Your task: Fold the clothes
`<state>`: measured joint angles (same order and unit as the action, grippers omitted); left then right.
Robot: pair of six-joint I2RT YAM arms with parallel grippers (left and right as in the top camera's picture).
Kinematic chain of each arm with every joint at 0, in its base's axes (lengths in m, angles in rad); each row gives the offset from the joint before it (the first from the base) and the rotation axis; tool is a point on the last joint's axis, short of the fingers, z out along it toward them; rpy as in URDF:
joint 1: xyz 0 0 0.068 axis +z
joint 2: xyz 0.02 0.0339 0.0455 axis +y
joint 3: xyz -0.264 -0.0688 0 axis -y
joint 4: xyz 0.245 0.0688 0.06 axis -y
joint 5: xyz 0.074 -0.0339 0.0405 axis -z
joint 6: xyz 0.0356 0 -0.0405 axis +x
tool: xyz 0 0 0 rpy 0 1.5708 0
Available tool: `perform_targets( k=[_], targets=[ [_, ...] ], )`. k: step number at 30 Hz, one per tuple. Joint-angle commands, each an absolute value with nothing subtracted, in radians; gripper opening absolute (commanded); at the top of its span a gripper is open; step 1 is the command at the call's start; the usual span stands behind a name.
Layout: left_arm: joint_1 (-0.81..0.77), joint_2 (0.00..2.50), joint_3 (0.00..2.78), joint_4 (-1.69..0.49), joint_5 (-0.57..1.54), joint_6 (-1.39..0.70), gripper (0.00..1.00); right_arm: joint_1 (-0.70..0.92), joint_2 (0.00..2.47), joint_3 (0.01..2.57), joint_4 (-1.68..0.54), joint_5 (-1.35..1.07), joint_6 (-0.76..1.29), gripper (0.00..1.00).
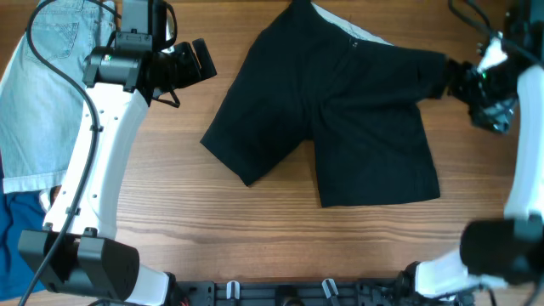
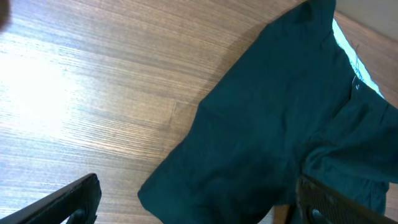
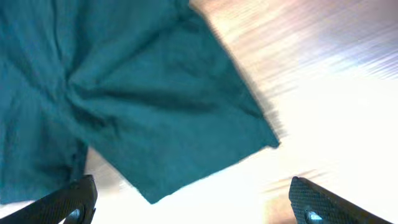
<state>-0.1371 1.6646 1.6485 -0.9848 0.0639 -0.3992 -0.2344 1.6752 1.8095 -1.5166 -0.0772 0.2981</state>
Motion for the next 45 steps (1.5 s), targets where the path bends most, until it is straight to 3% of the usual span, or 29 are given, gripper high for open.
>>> perform_targets(
  k=[1,9,17,27,30,31,32,33,45],
  targets=[
    [-0.133,1.672,1.652,-0.974,0.050,-0.398,1.00,-0.229,1.536,1.576,-1.416,0.015,0.371,1.00],
    [-0.133,1.672,1.652,-0.953,0.050,-0.398,1.00,-0.286,1.551,1.037,-1.024,-0.069,0.393,0.99],
    [-0.133,1.672,1.652,-0.953,0.051,-0.398,1.00,-0.389,1.562,0.891,-0.816,-0.098,0.353,0.96],
    [-0.133,1.672,1.652,-0.957,0.051,-0.398,1.00,-0.390,1.620,0.807,-0.658,-0.105,0.314,0.81],
    [-0.133,1.672,1.652,-0.958,0.051,-0.398,1.00,-0.390,1.628,0.804,-0.651,-0.105,0.315,0.66],
    [-0.133,1.672,1.652,-0.958,0.051,-0.398,1.00,-0.390,1.627,0.804,-0.653,-0.105,0.315,0.46],
    [-0.133,1.672,1.652,-0.958,0.051,-0.398,1.00,-0.390,1.627,0.804,-0.665,-0.105,0.324,0.17],
    [-0.133,1.672,1.652,-0.959,0.051,-0.402,1.00,-0.390,1.627,0.804,-0.684,-0.105,0.352,0.04],
    [-0.133,1.672,1.652,-0.979,0.062,-0.401,1.00,-0.390,1.488,0.804,-1.052,-0.312,0.339,0.04]
  ],
)
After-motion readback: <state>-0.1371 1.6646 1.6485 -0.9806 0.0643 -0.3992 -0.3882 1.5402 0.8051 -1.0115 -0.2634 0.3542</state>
